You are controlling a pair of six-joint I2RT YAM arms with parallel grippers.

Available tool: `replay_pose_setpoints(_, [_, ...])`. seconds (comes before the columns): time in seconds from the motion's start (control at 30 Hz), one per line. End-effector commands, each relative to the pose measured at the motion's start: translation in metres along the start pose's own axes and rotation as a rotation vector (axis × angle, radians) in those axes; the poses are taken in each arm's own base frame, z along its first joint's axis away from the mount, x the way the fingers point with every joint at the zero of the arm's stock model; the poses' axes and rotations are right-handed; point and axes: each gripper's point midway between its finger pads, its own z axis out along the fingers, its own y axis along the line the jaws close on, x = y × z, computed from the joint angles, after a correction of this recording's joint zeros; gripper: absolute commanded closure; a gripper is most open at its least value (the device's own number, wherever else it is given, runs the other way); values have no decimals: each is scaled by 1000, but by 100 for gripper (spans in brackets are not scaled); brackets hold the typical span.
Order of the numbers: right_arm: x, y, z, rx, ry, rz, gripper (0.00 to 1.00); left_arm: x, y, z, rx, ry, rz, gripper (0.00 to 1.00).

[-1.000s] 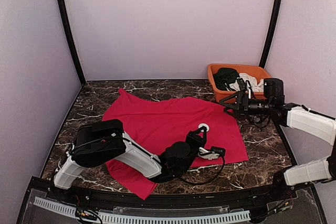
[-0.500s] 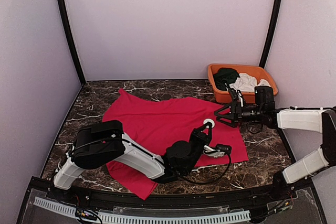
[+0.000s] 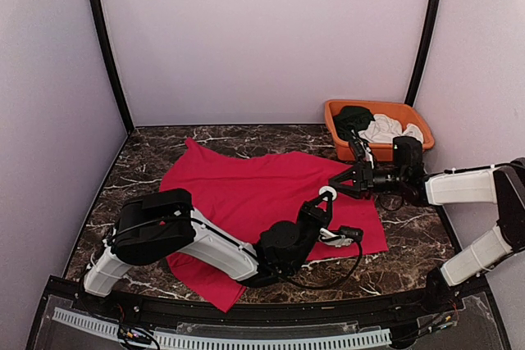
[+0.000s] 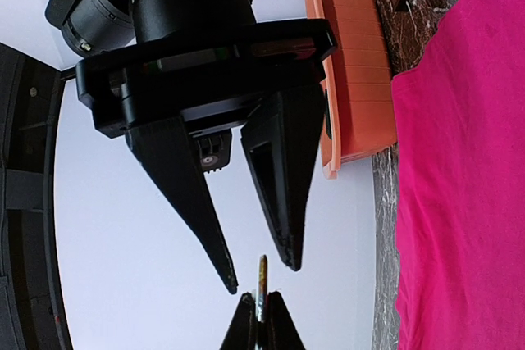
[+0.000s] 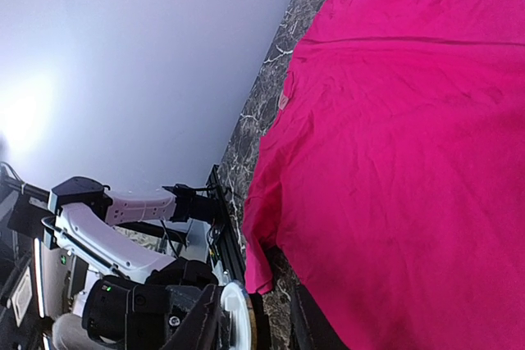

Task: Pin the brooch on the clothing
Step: Pass from the left arm to the right

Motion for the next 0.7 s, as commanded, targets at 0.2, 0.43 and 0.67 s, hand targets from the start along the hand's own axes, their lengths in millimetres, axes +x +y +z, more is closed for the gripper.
replay_pose_setpoints(0.2, [5, 5, 2, -37, 15, -10, 74, 24, 76, -7, -242, 78, -245, 99])
replay_pose_setpoints(0.43, [11, -3, 4, -31, 29, 19, 76, 25, 79, -7, -248, 79, -247, 99])
replay_pose_setpoints(0.67, [12, -1, 7, -44, 40, 17, 85, 25, 79, -7, -247, 80, -246, 99])
